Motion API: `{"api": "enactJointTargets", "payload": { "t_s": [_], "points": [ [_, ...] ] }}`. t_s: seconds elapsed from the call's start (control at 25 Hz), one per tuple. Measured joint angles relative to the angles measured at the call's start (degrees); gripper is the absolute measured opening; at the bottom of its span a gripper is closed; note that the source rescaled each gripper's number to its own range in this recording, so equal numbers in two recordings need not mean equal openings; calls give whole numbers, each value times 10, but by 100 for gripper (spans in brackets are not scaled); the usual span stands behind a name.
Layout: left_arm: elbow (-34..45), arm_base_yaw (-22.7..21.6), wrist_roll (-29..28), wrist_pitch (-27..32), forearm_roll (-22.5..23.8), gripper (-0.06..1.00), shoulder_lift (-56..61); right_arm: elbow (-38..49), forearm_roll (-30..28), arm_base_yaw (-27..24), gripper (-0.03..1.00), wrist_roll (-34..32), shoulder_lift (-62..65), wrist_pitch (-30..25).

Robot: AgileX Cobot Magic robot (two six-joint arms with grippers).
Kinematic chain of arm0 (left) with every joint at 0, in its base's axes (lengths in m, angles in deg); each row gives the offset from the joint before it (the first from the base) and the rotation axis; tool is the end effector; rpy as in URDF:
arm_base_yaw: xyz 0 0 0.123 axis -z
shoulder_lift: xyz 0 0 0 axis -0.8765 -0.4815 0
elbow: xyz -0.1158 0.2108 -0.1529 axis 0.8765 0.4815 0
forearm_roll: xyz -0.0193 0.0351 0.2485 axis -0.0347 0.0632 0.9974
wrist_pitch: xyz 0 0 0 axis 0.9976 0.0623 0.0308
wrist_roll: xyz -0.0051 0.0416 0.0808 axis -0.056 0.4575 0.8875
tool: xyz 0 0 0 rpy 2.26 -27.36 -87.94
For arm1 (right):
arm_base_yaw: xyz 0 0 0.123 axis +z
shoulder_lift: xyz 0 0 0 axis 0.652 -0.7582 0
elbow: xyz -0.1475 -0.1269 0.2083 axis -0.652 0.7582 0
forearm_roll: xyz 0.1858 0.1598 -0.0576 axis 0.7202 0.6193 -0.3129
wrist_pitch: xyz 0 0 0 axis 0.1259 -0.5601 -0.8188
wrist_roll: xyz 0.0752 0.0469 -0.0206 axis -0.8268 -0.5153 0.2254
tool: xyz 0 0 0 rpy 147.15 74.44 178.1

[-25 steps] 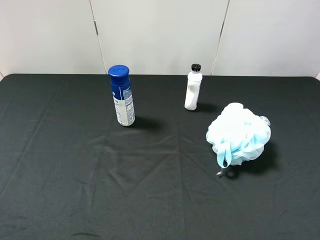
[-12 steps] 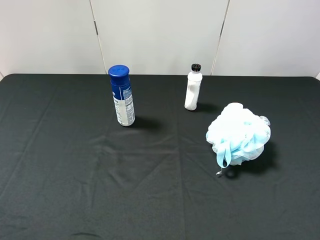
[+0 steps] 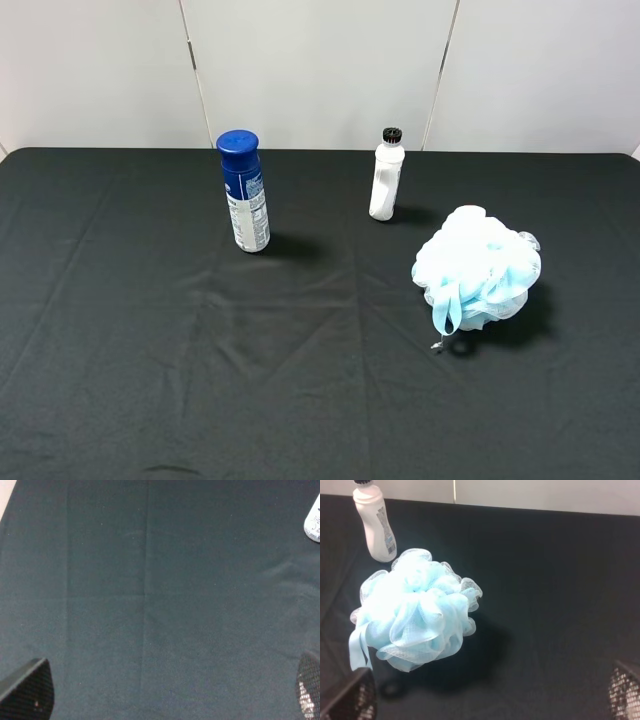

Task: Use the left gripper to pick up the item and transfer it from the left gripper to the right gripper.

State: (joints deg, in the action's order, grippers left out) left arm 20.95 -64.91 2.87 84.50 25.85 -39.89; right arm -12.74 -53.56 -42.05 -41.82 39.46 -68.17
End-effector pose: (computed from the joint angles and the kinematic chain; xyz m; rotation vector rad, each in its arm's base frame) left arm -0.0045 0.0005 0.2738 -0.0247 2.0524 0.0777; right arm -0.0040 0.0081 0.2813 -0.0965 1.9883 0.0325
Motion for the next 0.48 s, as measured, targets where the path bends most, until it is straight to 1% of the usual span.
{"api": "enactJointTargets", "payload": {
  "t_s": [0.48],
  "points": [
    [0,0,0,0,0,95,0,0,1,0,100,0,0,-1]
  ]
}}
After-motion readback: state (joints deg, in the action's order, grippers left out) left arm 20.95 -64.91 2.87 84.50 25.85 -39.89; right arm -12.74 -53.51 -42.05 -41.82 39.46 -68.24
